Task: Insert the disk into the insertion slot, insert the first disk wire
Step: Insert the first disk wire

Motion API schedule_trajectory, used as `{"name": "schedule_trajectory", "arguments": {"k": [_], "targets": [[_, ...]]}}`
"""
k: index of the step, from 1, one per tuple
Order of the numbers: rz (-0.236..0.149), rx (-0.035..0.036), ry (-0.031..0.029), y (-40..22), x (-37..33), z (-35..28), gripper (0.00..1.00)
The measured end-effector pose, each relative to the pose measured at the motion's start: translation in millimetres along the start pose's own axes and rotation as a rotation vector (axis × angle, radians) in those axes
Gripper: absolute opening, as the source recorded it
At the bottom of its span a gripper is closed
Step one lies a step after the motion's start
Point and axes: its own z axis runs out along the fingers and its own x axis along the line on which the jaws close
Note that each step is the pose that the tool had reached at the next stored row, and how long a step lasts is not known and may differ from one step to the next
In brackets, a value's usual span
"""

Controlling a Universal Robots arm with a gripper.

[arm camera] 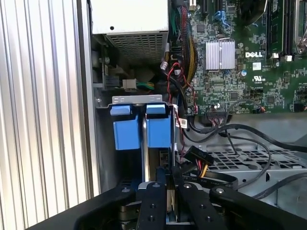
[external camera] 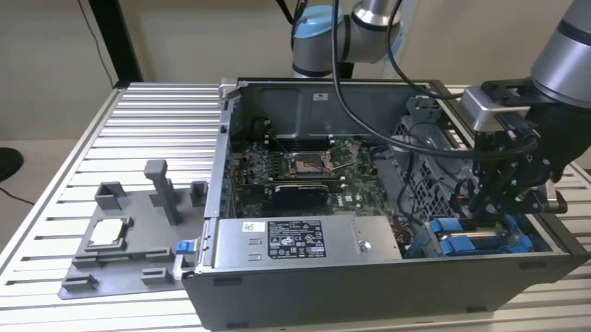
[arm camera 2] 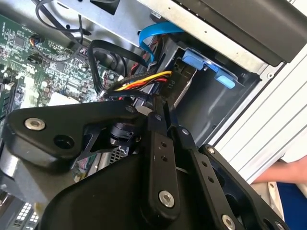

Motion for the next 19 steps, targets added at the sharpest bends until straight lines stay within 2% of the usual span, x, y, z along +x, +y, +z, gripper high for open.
{"name": "schedule_trajectory", "arguments": {"k": [11, 19], "targets": [[0.000, -0.0001, 0.0000, 0.1, 0.0, 2.6, 0.00], [0.000, -0.0002, -0.0003, 0.0, 0.0, -0.4, 0.00]]}}
